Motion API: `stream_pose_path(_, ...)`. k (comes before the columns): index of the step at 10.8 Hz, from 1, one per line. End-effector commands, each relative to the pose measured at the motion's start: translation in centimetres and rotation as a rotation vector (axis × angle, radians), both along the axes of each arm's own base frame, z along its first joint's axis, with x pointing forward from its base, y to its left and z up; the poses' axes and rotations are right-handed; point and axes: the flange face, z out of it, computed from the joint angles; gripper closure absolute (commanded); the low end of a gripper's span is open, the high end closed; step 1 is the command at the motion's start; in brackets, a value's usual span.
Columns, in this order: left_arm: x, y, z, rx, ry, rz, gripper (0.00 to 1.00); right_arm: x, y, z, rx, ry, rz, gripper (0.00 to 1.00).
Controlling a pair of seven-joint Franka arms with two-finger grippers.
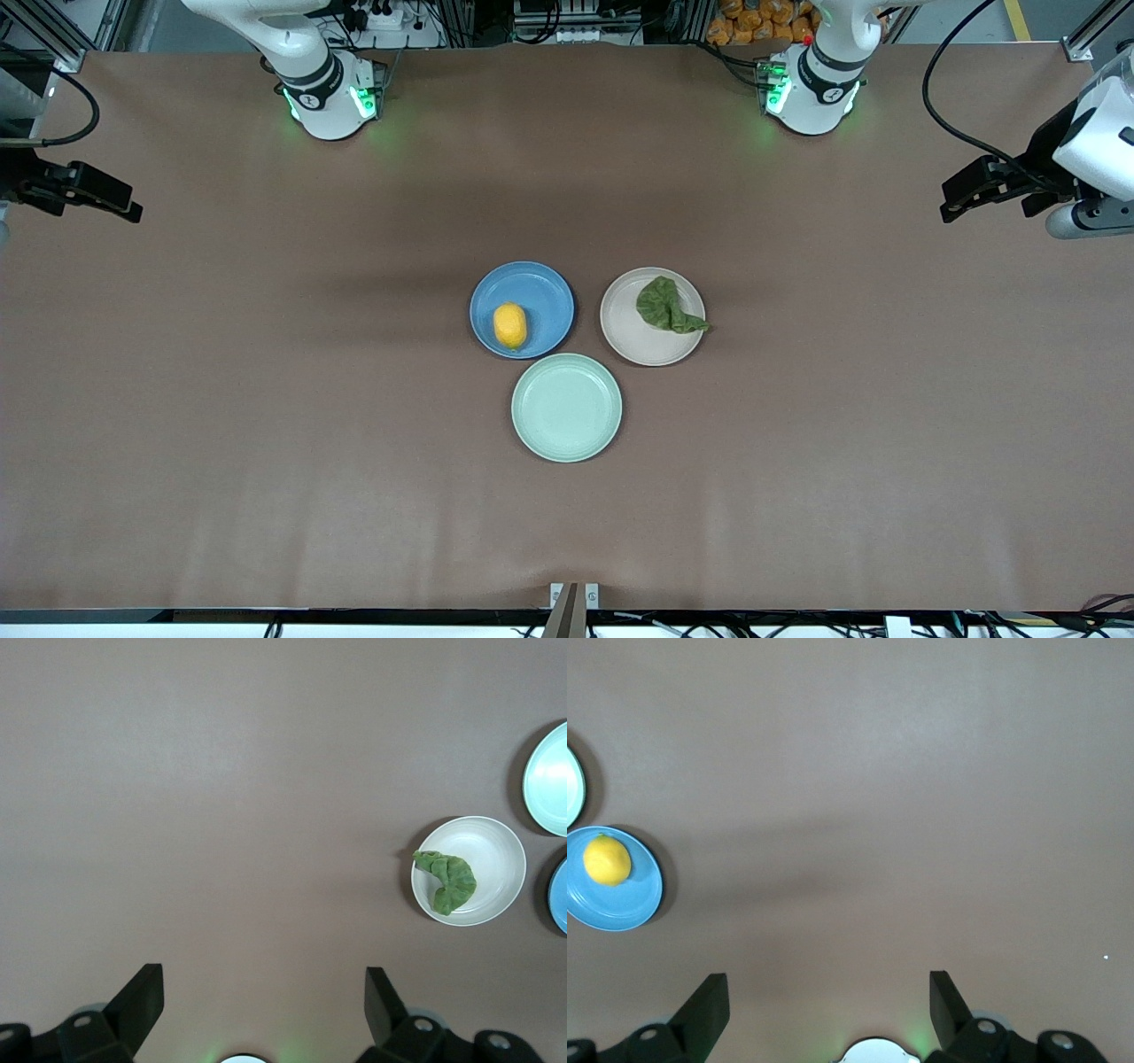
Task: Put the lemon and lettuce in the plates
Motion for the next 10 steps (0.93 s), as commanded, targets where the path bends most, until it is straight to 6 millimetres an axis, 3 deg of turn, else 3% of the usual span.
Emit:
stream_pose_path(1, -0.6, 0.2, 0.5, -0.011, -0.013, -0.023, 0.0, -0.7, -0.8, 0.5, -0.003, -0.038, -0.027, 0.0)
stream_pose_path(3, -0.6, 0.2, 0.5, -0.011, -0.013, -0.023, 0.0, -0.2, -1.4, 0.2, -0.003, -0.045, -0.037, 0.0)
stream_pose_path(10, -0.2, 0.9, 0.9, -0.007, -0.023, -0.021, 0.0, 1.1, -0.5, 0.1, -0.015, -0.08, -0.021, 0.0)
